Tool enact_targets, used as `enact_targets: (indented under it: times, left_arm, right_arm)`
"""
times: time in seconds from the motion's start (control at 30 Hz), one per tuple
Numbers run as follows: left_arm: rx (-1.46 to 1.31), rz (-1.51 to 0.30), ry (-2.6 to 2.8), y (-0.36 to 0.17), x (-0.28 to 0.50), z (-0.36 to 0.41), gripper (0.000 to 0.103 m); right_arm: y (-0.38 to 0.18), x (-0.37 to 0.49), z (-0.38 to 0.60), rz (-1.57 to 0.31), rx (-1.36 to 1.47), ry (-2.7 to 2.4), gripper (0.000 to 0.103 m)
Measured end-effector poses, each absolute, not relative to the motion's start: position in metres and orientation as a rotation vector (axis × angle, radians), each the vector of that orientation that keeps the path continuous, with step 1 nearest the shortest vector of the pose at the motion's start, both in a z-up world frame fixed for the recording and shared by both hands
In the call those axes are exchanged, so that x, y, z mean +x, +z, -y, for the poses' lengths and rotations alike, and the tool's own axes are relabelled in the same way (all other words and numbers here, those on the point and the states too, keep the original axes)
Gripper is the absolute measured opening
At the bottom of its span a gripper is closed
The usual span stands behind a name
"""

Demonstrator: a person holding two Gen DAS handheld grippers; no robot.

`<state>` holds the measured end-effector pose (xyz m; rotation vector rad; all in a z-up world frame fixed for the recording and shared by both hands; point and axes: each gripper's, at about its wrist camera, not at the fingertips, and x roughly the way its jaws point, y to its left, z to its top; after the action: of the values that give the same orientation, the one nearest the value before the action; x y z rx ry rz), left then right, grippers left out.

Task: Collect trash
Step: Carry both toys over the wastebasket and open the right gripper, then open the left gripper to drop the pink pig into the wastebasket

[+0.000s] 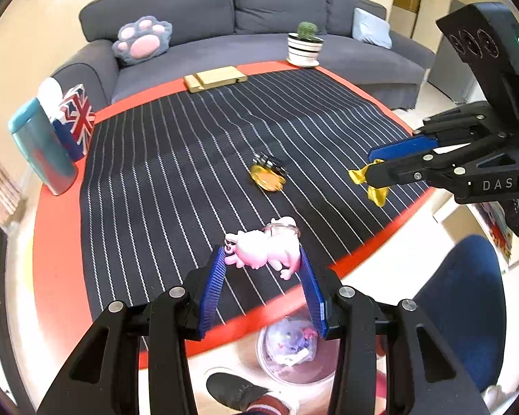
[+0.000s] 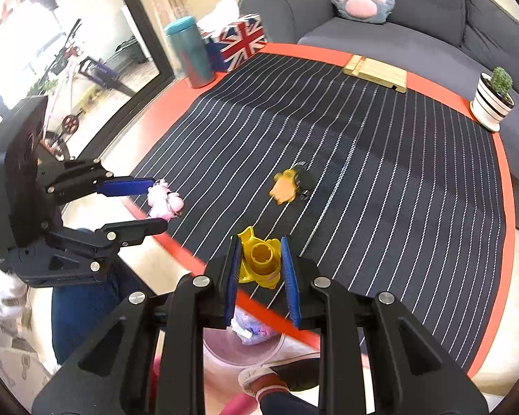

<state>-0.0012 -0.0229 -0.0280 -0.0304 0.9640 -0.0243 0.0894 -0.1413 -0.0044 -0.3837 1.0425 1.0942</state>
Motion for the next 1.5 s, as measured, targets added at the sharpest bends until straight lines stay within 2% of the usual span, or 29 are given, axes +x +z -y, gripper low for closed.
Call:
enact_targets:
  times: [0.33, 0.6, 1.03, 1.07, 1.1, 1.17, 1.27, 1.5]
  left_arm:
    - [-0.027, -0.976, -0.059, -0.036, -0.034, 0.038, 0.043]
    - [-0.046, -0.991, -0.083, -0.045, -0.056, 0.046, 0.043]
    - [-0.044, -1.006, -0.099, -0.05, -0.071, 0.049, 0.043]
    - [-0.042, -1.006, -0.1, -0.05, -0.071, 0.05, 0.043]
    - [-0.041, -1.005, -0.1, -0.05, -0.071, 0.05, 0.043]
    - [-0.041, -1.005, -0.1, -0.05, -0.071, 0.05, 0.043]
    - [-0.04, -1.01, -0.103, -0.052, -0.071, 0.05, 0.043]
    - [-0.039, -1.02, -0.122, -0.054, -0.072, 0.055, 0.043]
  right_arm:
    - [-0.009, 0.044, 0.161, -1.027, -0.411, 1.155, 0.023]
    - [-0.033, 0.011, 0.169, -1.071, -0.427, 1.196, 0.023]
    - [-0.048, -0.002, 0.162, -1.103, -0.439, 1.227, 0.025]
    - [-0.048, 0.0, 0.162, -1.097, -0.439, 1.218, 0.039]
    - [-0.048, 0.001, 0.162, -1.093, -0.433, 1.21, 0.059]
    - [-0.047, 0.005, 0.164, -1.09, -0.418, 1.2, 0.073]
    - [-0.047, 0.009, 0.167, -1.083, -0.412, 1.178, 0.081]
    - [-0.045, 0.012, 0.173, -1.078, -0.392, 1.155, 0.087]
